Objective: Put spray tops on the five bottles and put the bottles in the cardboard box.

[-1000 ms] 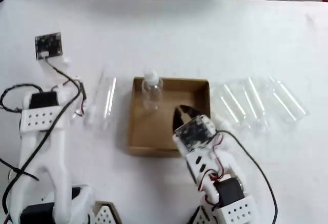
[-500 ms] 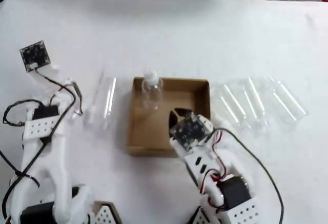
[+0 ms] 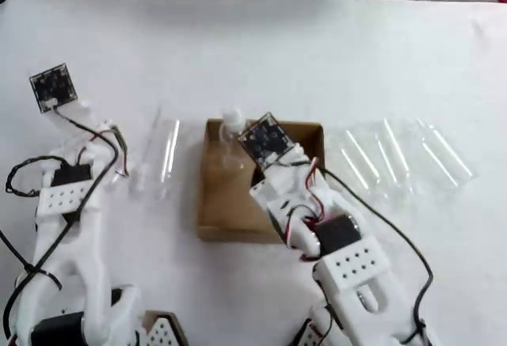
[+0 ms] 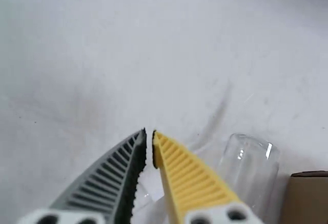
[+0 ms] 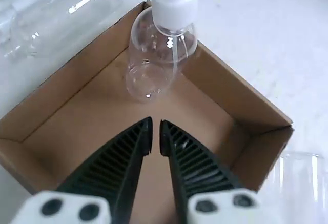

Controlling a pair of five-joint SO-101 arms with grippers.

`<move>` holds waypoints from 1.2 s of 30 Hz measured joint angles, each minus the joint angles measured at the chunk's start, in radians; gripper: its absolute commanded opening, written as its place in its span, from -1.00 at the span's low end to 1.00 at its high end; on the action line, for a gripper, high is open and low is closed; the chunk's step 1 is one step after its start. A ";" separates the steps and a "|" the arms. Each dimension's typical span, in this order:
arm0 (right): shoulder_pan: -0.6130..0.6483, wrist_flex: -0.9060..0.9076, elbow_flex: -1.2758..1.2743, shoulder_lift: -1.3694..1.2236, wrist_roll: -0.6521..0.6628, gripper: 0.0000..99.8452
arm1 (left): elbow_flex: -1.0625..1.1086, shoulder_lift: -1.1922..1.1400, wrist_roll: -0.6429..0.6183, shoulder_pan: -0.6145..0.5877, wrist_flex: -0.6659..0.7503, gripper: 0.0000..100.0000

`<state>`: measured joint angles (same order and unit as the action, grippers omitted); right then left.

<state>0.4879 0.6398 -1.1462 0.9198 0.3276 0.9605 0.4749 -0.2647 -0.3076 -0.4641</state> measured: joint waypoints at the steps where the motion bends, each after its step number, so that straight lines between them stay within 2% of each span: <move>1: 0.000 -0.040 -0.021 -0.021 0.000 -0.97 | 0.000 0.000 0.000 0.000 0.000 -0.95; 6: 0.008 -0.203 -0.094 -0.092 -0.003 -0.97 | 0.000 0.000 0.000 0.000 0.003 -0.95; 17: 0.051 -0.390 -0.097 -0.238 -0.003 -0.97 | 0.000 0.000 0.000 0.005 0.003 -0.95; 36: 0.040 -0.397 0.051 -0.474 -0.003 -0.97 | 0.003 0.000 0.000 0.011 0.003 -0.95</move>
<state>0.5278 0.2424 -1.0955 0.4457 0.3245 0.9636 0.4749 -0.2647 -0.2969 -0.4611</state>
